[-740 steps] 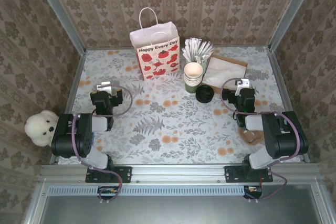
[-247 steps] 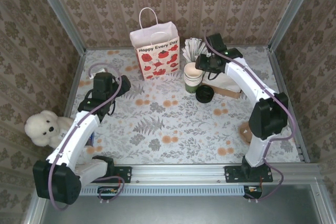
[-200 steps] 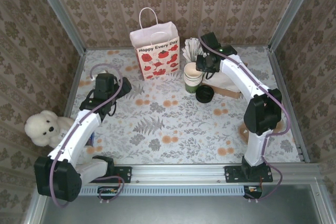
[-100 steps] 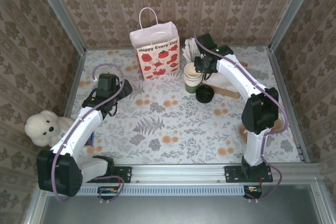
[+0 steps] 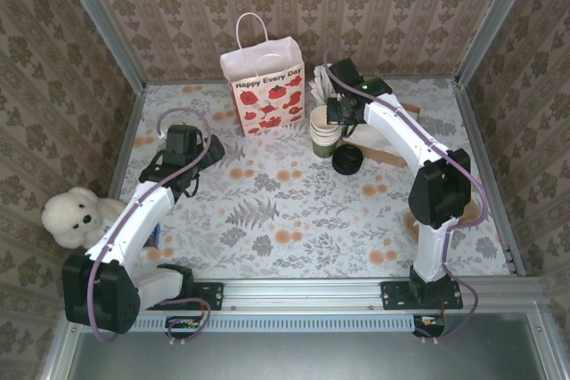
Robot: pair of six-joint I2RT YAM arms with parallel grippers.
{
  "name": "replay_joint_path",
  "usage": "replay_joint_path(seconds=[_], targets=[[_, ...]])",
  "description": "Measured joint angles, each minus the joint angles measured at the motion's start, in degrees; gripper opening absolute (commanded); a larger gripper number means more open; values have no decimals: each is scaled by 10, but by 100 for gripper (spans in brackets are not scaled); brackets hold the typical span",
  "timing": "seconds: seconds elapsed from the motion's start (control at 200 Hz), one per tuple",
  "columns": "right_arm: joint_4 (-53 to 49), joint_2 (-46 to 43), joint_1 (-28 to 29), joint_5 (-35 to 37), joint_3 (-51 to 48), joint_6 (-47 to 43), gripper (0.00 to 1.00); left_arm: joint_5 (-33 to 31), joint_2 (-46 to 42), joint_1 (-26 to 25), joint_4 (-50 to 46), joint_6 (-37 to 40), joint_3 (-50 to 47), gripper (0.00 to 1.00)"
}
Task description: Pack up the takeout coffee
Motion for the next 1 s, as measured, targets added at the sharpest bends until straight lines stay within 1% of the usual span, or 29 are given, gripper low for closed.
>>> replay_joint_path(seconds=[0.485, 0.715, 0.89, 1.0], targets=[[52, -64, 8, 2, -34, -22, 0, 9, -4, 8, 0, -5, 0, 100], [82, -85, 10, 2, -65, -24, 0, 34, -5, 22, 3, -13, -3, 100], [140, -150, 21, 2, -120, -46, 0, 62, -5, 34, 5, -13, -3, 100], [177, -194, 32, 2, -134, -59, 0, 87, -3, 45, 17, -13, -3, 100]])
